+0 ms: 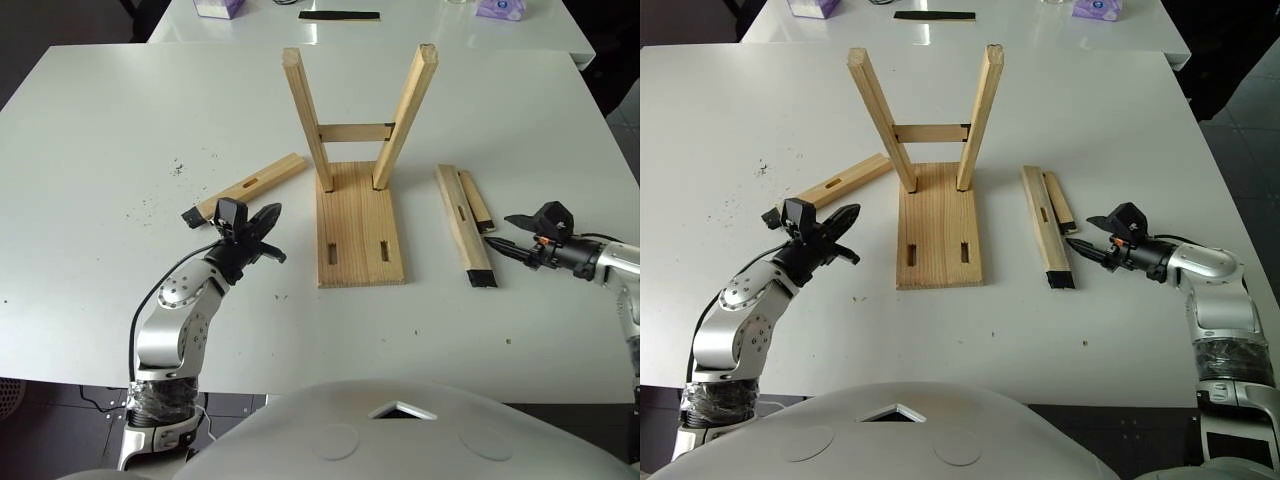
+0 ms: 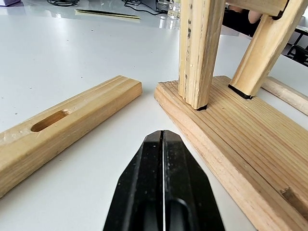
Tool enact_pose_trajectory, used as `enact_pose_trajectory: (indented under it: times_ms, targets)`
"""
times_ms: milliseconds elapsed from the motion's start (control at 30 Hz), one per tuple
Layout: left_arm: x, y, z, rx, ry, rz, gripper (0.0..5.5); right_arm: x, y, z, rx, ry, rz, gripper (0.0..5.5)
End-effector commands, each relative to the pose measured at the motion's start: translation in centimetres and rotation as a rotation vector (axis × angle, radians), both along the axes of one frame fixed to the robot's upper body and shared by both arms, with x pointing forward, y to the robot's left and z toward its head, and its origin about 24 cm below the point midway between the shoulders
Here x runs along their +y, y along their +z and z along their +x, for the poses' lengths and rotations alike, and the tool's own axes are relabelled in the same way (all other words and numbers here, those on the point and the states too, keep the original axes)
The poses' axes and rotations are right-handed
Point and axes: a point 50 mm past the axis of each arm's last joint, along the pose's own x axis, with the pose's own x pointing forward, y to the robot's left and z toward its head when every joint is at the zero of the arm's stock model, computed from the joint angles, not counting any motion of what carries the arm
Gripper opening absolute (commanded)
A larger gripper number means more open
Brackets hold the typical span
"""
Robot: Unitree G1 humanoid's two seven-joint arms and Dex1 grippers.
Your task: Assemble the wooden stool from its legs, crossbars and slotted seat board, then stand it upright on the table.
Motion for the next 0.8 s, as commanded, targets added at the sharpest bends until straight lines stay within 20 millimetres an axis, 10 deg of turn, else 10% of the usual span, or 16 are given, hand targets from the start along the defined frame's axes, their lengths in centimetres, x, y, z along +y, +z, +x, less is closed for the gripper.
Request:
enact_pose_trajectory:
  times_ms: [33, 400, 800]
  targets:
    - [-0.6, -0.2, 0.1, 0.006, -0.008, 0.003, 0.0, 1.7, -1.3, -0.5, 0.044, -0.029, 0.048, 3.28]
    - [-0.8, -0.2, 0.4, 0.003, -0.019, 0.004, 0.0, 2.3, -3.5, -0.9, 0.048, -0.207, -0.022, 3.28]
    - [-0.9, -0.2, 0.5, -0.003, -0.016, 0.007, 0.0, 3.5, -4.6, -1.7, 0.103, -0.462, 0.09, 1.66]
